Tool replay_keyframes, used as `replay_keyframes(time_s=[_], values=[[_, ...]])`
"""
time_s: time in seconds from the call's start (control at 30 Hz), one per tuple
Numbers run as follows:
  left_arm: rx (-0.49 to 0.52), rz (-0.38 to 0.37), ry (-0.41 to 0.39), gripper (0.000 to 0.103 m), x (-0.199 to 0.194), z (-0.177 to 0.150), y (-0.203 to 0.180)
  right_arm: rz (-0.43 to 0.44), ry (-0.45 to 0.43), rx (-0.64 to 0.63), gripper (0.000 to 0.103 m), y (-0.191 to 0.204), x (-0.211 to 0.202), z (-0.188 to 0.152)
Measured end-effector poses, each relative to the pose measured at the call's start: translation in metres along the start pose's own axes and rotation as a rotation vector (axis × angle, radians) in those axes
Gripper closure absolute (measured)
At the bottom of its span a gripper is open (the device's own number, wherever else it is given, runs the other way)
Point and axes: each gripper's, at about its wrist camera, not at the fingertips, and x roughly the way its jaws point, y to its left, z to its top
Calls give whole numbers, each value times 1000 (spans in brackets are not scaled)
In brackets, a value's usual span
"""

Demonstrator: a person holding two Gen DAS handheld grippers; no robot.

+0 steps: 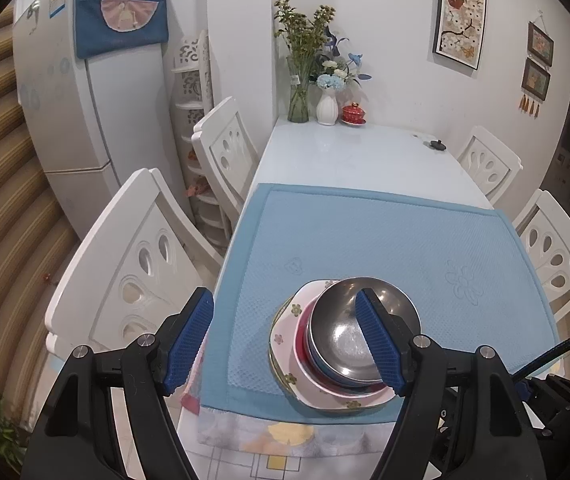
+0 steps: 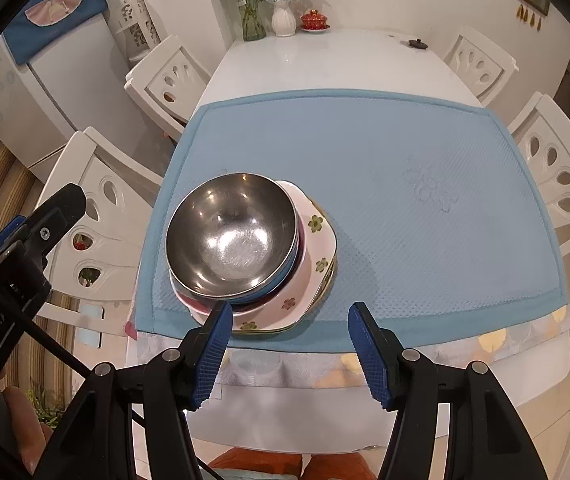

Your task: Organize plates and bowls

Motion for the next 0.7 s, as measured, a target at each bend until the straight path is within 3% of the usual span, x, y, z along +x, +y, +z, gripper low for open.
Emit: replay_keyframes(time_s=[0.7], values=[[-14, -9, 9, 31, 6, 1, 5, -21, 8, -13, 45, 4, 6, 2]])
